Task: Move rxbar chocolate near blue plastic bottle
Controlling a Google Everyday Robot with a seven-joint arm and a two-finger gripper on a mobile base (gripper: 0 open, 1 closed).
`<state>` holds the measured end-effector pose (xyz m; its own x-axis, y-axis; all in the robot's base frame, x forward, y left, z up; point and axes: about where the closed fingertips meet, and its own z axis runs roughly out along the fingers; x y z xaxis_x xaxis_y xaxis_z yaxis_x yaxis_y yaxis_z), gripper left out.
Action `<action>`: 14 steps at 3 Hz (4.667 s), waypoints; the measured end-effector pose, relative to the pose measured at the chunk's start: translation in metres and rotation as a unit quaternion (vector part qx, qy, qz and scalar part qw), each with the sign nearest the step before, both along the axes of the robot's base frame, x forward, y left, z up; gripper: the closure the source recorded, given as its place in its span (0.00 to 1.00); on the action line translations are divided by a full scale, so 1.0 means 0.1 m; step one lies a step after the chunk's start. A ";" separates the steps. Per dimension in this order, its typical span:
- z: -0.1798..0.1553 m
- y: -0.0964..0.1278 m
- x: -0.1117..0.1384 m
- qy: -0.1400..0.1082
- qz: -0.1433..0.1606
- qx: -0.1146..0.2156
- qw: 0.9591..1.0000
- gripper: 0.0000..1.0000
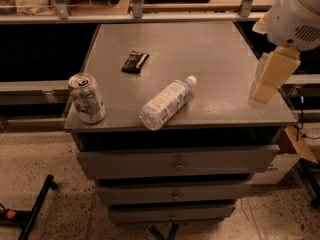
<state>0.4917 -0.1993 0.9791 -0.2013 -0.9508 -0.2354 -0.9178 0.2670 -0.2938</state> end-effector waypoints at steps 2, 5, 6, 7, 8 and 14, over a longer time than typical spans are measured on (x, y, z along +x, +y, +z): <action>-0.03 0.22 0.93 -0.028 -0.023 0.077 0.996 0.00; -0.25 0.72 1.56 -0.056 -0.036 0.202 0.977 0.00; -0.31 0.86 1.71 -0.056 -0.025 0.249 0.966 0.00; -0.36 1.09 1.94 -0.062 -0.021 0.322 0.945 0.00; -0.32 1.33 2.15 -0.075 -0.014 0.356 0.931 0.00; -1.07 2.13 2.98 -0.076 0.054 0.354 0.931 0.00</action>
Offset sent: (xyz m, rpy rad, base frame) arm 0.1532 0.0390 -0.0069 0.2943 -0.0767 -0.0837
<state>0.7898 0.0140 0.8721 -0.0263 -0.5599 -0.8282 -0.9130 0.3508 -0.2081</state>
